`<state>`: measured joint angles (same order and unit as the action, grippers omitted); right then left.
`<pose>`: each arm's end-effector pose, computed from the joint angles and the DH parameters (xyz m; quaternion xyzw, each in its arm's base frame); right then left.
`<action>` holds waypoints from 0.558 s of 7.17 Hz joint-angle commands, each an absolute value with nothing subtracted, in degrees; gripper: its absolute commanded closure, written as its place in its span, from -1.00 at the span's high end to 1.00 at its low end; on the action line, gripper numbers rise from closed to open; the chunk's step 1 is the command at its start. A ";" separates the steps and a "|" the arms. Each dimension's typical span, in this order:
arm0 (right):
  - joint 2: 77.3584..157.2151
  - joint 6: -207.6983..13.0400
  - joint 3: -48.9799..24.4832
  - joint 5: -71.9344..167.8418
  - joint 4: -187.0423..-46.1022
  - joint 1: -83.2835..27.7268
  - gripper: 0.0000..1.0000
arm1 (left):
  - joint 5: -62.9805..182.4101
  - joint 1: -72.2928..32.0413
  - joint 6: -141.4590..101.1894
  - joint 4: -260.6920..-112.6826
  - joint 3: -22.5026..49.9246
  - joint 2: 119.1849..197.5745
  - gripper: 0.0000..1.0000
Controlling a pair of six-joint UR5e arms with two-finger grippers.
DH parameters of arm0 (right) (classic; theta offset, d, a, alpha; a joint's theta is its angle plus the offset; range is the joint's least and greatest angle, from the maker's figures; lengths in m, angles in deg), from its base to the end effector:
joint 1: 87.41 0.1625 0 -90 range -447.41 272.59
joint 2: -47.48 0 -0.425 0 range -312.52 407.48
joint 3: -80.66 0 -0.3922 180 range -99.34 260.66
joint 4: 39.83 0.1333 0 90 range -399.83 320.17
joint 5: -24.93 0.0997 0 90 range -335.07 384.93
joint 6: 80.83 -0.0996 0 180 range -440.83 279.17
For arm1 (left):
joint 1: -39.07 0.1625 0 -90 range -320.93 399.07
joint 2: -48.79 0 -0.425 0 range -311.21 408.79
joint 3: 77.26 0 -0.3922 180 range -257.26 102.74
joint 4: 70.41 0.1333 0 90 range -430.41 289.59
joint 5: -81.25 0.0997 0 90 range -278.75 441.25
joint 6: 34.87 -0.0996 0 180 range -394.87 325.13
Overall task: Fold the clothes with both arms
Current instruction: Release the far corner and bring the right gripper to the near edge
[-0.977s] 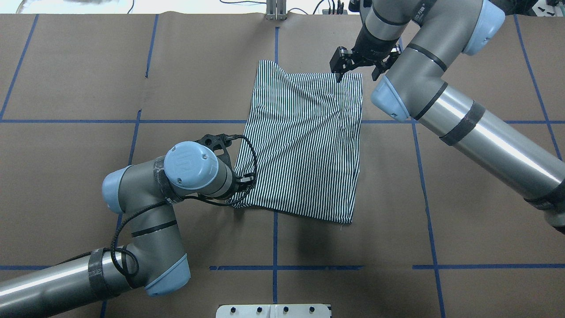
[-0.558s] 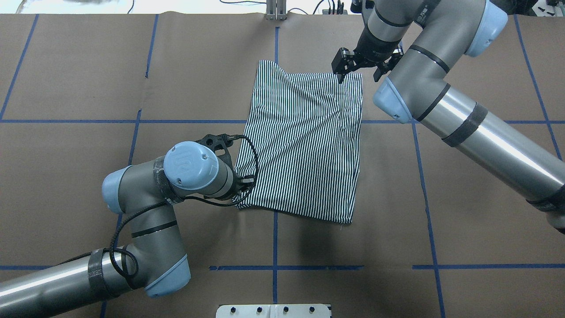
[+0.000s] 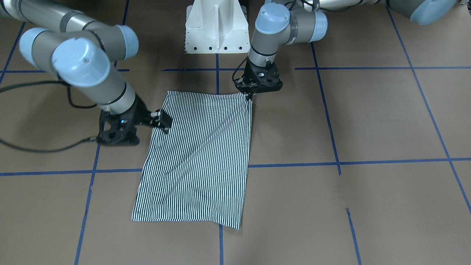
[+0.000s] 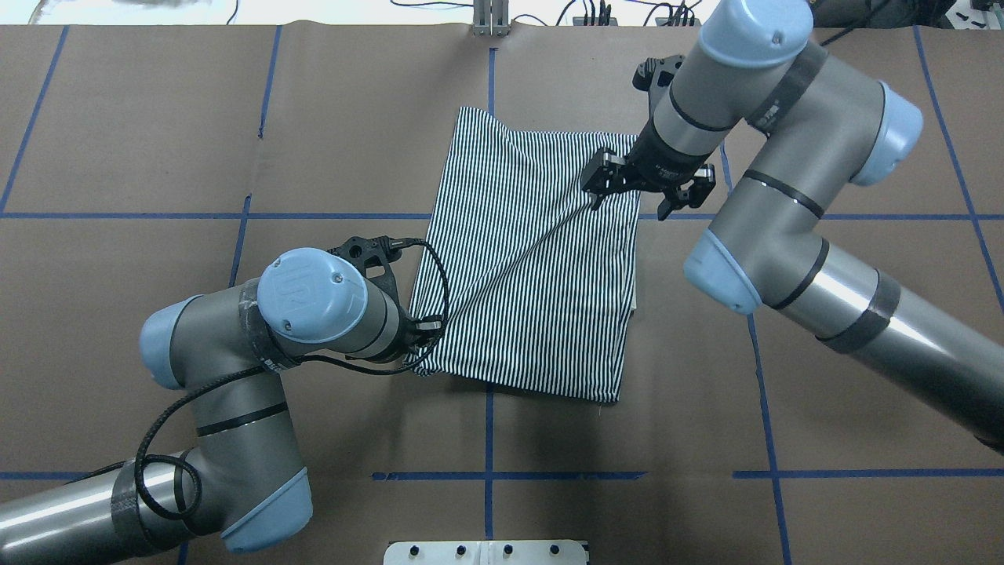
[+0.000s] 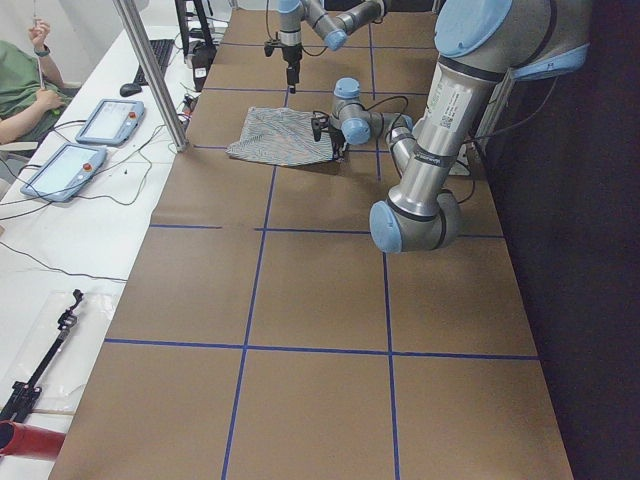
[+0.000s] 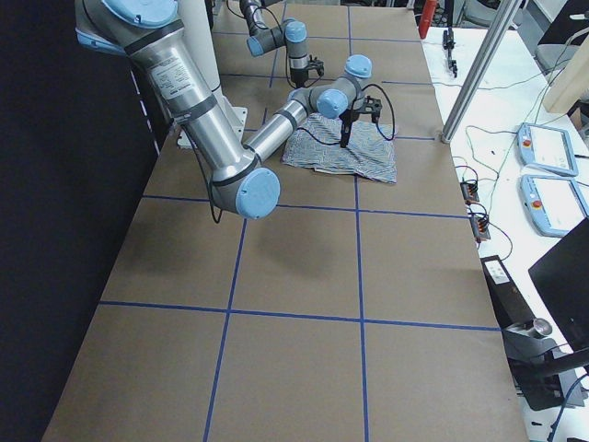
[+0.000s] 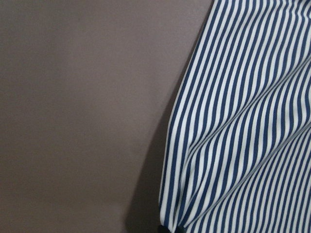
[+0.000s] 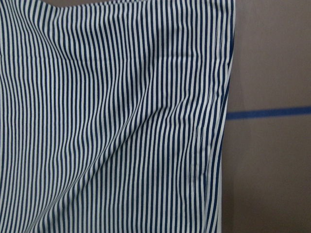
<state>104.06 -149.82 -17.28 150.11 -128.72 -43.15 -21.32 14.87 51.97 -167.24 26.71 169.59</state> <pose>-0.4175 -0.5129 0.2508 -0.0510 -0.4427 0.0718 0.8924 0.5327 -0.3618 0.2336 0.0065 0.4437 -0.1165 0.8886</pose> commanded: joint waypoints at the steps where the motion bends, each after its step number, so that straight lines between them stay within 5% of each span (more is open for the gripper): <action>1: 108.54 -174.41 -25.48 143.02 -128.77 -53.60 1.00 | -21.50 15.51 51.97 -164.89 28.39 169.37 -1.00; 4: 108.48 -201.08 -25.25 128.76 -128.68 -66.46 1.00 | -21.41 15.60 51.88 -164.98 28.39 168.58 -1.00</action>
